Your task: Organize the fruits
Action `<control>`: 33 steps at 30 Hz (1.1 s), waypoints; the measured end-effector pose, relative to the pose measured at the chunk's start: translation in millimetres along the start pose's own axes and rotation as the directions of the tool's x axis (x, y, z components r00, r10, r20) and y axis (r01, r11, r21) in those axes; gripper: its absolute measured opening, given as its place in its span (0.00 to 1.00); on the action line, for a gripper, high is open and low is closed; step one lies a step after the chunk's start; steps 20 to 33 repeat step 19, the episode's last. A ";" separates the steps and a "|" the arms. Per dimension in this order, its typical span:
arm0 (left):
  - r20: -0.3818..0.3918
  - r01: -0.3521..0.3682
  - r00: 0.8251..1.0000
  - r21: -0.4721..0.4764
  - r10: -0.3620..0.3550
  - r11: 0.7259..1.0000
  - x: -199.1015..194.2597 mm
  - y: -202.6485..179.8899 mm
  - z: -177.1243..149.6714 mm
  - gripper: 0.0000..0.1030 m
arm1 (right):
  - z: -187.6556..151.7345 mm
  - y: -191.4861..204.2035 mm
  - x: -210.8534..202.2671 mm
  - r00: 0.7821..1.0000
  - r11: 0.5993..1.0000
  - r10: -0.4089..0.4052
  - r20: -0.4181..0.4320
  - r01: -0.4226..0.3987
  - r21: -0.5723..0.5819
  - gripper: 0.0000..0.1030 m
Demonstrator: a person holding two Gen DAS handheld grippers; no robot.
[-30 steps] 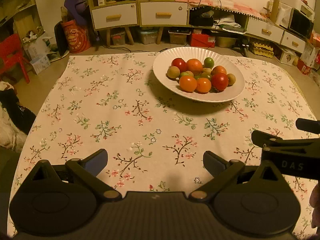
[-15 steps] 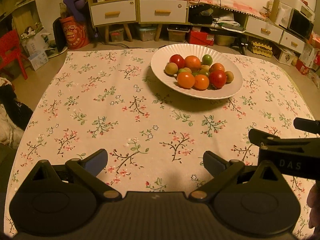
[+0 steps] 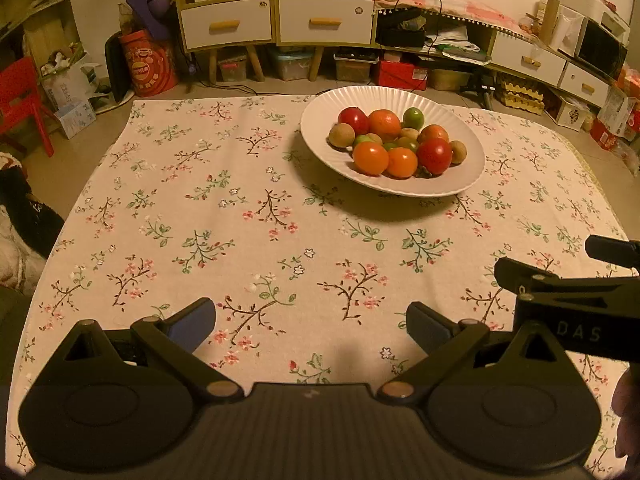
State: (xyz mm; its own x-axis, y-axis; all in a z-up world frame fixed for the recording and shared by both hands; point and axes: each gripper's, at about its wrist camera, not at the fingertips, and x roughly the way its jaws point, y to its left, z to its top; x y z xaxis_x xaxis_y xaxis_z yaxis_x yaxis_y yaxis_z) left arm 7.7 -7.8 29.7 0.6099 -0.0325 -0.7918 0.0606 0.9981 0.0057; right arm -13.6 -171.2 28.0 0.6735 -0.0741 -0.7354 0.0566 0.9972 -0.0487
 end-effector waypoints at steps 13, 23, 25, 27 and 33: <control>-0.002 0.001 1.000 0.000 -0.001 1.000 0.1 0.0 0.0 1.00 | -0.1 0.4 0.4 1.000 1.000 0.000 -0.001 0.000 -0.002 1.00; -0.002 -0.003 1.000 0.002 0.003 1.000 0.8 0.6 -1.0 1.00 | -0.4 0.9 0.6 1.000 1.000 -0.002 -0.001 0.002 -0.004 1.00; -0.002 -0.003 1.000 0.002 0.003 1.000 0.8 0.6 -1.0 1.00 | -0.4 0.9 0.6 1.000 1.000 -0.002 -0.001 0.002 -0.004 1.00; -0.002 -0.003 1.000 0.002 0.003 1.000 0.8 0.6 -1.0 1.00 | -0.4 0.9 0.6 1.000 1.000 -0.002 -0.001 0.002 -0.004 1.00; -0.002 -0.003 1.000 0.002 0.003 1.000 0.8 0.6 -1.0 1.00 | -0.4 0.9 0.6 1.000 1.000 -0.002 -0.001 0.002 -0.004 1.00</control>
